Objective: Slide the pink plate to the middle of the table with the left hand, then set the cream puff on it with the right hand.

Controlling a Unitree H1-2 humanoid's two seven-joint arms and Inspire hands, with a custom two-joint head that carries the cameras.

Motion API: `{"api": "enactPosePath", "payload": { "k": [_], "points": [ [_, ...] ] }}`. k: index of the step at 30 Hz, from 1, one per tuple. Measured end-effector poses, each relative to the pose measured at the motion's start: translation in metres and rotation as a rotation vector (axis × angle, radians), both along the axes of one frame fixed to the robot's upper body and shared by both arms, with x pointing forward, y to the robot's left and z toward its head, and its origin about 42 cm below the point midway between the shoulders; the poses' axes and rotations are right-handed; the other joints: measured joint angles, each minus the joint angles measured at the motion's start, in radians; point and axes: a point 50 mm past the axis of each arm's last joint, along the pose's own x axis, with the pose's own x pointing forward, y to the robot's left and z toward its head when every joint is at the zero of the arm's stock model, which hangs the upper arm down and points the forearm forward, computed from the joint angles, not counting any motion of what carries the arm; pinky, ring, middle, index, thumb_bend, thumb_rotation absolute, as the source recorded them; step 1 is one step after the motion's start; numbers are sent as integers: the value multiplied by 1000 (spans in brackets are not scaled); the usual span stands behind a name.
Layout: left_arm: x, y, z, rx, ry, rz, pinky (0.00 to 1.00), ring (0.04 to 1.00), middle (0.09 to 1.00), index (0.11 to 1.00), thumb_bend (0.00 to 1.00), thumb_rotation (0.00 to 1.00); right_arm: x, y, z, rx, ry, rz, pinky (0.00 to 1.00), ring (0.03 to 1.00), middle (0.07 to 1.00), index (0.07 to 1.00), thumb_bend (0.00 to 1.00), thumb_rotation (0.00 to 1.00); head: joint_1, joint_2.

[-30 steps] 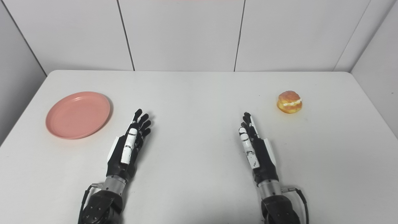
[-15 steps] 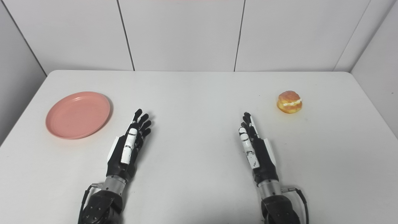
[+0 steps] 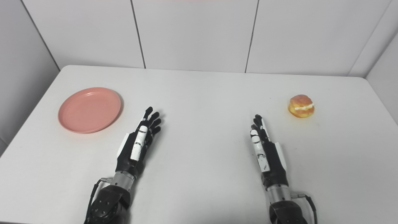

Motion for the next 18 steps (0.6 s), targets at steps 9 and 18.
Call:
{"api": "enactPosePath", "payload": {
  "k": [9, 18],
  "points": [
    [5, -17, -2, 19, -19, 10, 947, 946, 961, 962, 439, 1000, 5, -13, -2, -8, -34, 28, 1000, 1000, 1000, 1000, 152, 1000, 121, -106],
    [15, -33, -4, 31, -22, 5, 929, 936, 948, 949, 417, 1000, 10, -16, -4, 13, -32, 32, 1000, 1000, 1000, 1000, 82, 1000, 198, -163]
  ]
}}
